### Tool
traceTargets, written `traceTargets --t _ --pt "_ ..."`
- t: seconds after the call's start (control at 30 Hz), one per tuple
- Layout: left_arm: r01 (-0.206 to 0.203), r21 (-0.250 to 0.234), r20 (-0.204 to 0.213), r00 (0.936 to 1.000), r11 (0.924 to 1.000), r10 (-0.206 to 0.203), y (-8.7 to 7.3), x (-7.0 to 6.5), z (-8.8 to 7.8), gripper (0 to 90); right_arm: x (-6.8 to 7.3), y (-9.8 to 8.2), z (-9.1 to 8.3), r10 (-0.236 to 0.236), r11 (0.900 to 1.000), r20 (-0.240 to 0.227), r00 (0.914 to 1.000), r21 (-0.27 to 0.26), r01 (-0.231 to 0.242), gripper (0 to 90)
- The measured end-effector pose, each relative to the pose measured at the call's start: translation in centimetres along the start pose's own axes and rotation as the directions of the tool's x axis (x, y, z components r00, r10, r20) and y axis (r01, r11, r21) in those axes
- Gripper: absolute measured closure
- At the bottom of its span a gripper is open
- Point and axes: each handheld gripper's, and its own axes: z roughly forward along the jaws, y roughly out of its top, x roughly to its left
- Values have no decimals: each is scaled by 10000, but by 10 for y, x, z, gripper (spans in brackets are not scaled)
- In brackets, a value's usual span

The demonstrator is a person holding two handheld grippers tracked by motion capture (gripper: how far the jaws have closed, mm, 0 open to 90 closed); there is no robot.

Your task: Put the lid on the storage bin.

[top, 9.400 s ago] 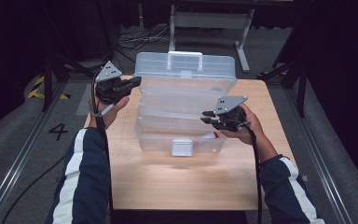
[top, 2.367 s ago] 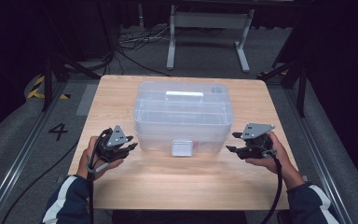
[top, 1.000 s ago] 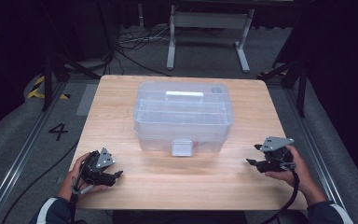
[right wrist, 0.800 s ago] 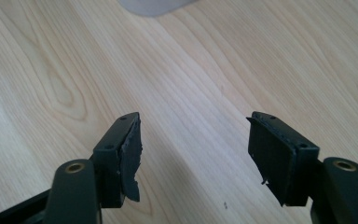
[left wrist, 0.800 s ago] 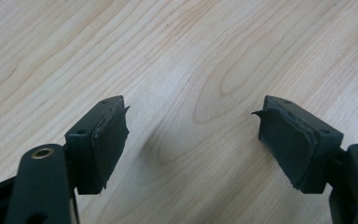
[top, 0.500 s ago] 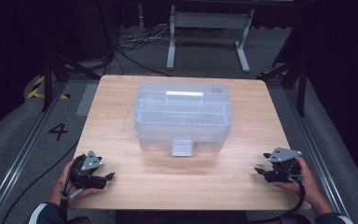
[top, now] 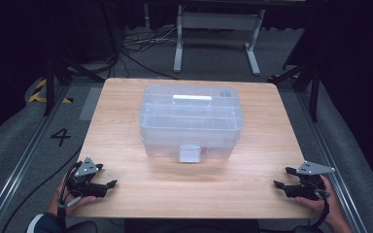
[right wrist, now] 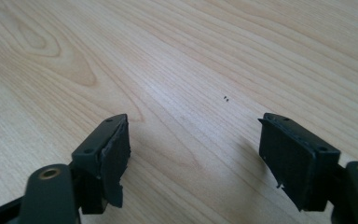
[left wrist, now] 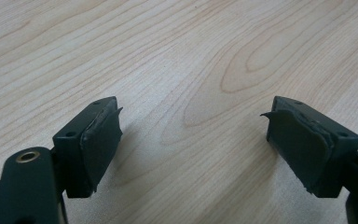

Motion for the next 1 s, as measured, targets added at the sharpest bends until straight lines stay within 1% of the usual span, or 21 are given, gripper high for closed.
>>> traceTargets --t 0.03,0.07,0.5,1.0 --pt "120 -27 29 9999 9999 -120 0 0 1 179 -1 -2 1 173 9998 -27 9998 -95 -173 228" --pt "137 -21 44 9999 9999 -137 0 0 1 178 -2 -4 1 329 9991 -48 9994 -276 -331 227" --pt "310 0 -204 9993 9995 -310 0 -2 1 159 -2 -4 2 376 9988 0 9993 -316 -376 223" --pt "375 17 -196 9991 9993 -374 0 -2 1 152 -3 -4 2 411 9987 51 9991 -316 -409 223"
